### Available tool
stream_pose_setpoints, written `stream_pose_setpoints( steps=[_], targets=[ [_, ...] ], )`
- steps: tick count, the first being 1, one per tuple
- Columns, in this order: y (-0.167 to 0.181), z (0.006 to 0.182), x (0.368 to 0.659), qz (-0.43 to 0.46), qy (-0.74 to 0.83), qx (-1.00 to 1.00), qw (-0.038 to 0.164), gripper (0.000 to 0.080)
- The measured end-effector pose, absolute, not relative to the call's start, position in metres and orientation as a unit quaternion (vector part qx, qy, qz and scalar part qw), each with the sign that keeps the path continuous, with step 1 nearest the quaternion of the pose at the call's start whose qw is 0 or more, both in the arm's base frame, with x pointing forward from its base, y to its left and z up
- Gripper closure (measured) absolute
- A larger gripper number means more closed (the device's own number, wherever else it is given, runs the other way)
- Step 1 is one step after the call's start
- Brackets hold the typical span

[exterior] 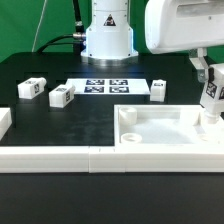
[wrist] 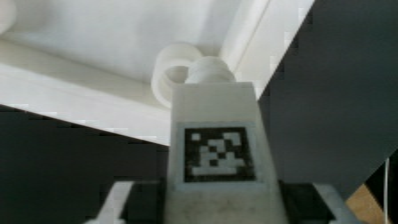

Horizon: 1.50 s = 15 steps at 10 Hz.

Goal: Assemble one leg

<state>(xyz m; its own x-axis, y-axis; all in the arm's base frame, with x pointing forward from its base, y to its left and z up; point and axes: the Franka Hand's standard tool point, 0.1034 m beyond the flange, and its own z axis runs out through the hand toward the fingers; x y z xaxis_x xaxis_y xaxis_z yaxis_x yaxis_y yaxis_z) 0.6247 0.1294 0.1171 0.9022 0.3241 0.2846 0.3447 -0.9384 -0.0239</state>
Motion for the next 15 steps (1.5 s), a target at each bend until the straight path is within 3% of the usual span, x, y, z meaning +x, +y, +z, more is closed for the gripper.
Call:
stream_pose_setpoints(
  steps=[1,15],
  targets=[
    [0.128,0.118,0.629,-0.181,-0.17,-0.968,0.035,0.0506],
    [0.121,0.082,0.631,-0.185,-0.168,-0.968,0.033,0.0506]
  ],
)
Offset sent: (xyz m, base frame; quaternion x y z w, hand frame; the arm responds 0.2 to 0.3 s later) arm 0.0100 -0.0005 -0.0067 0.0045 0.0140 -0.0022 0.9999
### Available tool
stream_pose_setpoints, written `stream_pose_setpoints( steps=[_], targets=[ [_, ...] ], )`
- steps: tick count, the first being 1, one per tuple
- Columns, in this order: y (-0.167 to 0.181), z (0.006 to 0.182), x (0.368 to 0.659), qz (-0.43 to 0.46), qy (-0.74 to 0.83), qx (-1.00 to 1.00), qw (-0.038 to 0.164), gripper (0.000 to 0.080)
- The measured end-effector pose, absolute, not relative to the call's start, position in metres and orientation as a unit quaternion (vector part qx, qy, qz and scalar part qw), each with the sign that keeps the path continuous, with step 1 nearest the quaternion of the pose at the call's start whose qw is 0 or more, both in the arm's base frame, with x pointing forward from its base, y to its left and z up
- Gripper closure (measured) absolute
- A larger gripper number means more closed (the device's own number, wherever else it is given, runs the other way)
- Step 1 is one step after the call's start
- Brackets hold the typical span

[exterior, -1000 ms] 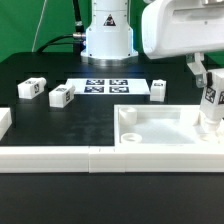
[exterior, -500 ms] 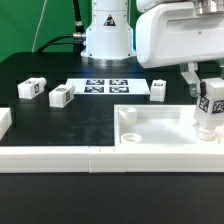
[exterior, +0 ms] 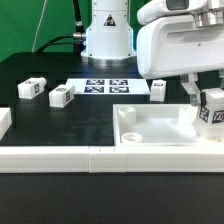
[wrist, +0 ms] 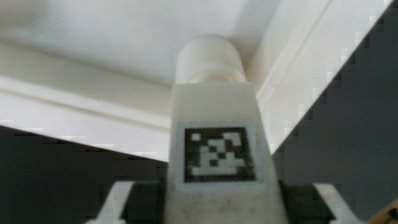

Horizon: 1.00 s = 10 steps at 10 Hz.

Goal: Assemble one leg

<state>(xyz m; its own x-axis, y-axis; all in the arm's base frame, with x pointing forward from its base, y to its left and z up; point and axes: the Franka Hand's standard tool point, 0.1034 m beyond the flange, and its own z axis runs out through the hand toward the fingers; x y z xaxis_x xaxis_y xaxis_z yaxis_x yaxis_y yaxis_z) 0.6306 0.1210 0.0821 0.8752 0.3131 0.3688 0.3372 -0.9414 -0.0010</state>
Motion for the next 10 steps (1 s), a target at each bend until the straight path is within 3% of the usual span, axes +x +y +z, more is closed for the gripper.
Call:
stream_pose_setpoints(
  steps=[4,5,6,10],
  targets=[
    [0.1211,0.0821,0.6301,-0.206,-0.167,-0.964,0.032,0.0506],
    [0.1211,0.0821,0.63,-0.206,-0.167,-0.964,0.032,0.0324],
    [0.121,0.0821,0.63,-0.206,-0.167,-0.964,0.032,0.0209],
    [0.121,0.082,0.63,-0.206,-0.167,-0.964,0.032,0.0153]
  ],
)
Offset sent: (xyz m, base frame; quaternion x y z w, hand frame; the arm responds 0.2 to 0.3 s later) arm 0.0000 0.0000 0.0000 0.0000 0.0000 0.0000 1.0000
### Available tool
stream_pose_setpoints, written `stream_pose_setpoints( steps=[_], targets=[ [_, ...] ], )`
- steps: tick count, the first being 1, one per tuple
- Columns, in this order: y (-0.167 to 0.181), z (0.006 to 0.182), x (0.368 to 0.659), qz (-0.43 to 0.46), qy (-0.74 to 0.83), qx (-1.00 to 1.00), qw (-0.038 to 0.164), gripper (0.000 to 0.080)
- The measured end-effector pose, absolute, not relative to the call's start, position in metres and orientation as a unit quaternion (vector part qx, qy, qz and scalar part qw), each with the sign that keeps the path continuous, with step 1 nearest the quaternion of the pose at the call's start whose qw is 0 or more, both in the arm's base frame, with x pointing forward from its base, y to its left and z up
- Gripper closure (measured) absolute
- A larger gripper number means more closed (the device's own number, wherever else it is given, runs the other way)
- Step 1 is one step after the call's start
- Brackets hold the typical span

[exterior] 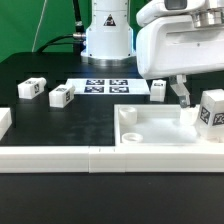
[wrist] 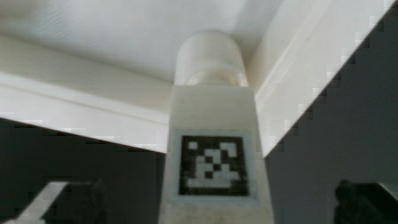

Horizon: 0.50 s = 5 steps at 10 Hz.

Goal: Assemble one leg

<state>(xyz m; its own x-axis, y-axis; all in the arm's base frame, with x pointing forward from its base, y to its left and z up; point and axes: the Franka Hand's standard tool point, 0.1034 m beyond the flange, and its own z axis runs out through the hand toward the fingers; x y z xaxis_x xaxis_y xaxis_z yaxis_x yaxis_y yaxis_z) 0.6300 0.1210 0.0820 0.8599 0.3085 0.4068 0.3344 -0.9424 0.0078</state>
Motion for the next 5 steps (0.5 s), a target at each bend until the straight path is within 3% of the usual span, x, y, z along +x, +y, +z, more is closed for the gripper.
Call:
stream_pose_setpoints(
  steps=[5],
  targets=[
    [0.118,0.116,0.637,-0.188,-0.171,-0.967,0.029,0.0151]
  ],
)
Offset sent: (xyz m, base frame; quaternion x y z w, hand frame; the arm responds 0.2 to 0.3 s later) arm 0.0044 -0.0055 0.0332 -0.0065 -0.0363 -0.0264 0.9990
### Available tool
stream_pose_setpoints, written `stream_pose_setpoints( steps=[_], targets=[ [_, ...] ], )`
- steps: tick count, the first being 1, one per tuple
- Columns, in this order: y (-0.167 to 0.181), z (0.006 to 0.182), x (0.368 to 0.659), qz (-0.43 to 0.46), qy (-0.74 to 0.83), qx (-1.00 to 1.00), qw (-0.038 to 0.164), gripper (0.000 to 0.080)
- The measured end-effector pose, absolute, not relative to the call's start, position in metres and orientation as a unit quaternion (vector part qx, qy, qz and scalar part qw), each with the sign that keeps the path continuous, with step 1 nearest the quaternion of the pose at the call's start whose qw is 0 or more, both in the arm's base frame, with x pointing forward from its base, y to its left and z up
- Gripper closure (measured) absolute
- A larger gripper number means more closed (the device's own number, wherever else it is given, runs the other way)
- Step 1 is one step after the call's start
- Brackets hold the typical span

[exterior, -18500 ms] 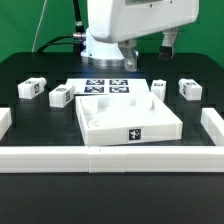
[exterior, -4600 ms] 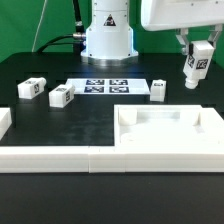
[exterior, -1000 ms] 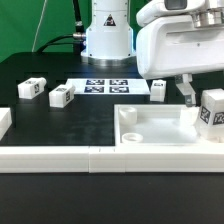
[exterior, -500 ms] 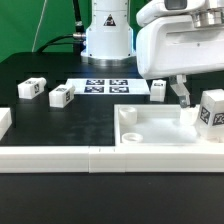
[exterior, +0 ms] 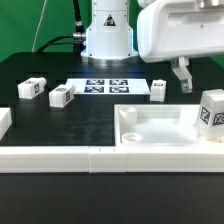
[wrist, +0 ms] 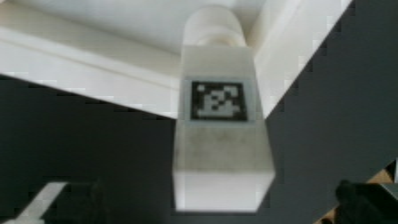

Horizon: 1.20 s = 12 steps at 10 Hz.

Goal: Assemble one leg

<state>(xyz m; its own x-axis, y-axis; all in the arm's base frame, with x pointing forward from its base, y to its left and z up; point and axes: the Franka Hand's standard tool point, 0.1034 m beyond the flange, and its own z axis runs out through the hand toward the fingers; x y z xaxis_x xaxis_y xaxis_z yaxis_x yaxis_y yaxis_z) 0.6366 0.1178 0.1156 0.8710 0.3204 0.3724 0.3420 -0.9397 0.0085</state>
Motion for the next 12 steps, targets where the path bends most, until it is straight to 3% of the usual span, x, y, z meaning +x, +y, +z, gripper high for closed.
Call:
stream_pose_setpoints(
  steps=[2,9,12],
  targets=[
    [0.119,0.112,0.633,-0.169,-0.172,-0.97,0.03,0.0151],
    [0.125,0.1,0.63,0.092,-0.154,-0.983,0.042,0.0151],
    [0.123,0.088,0.641,0.069,-0.149,-0.985,0.045,0.0151]
  ],
)
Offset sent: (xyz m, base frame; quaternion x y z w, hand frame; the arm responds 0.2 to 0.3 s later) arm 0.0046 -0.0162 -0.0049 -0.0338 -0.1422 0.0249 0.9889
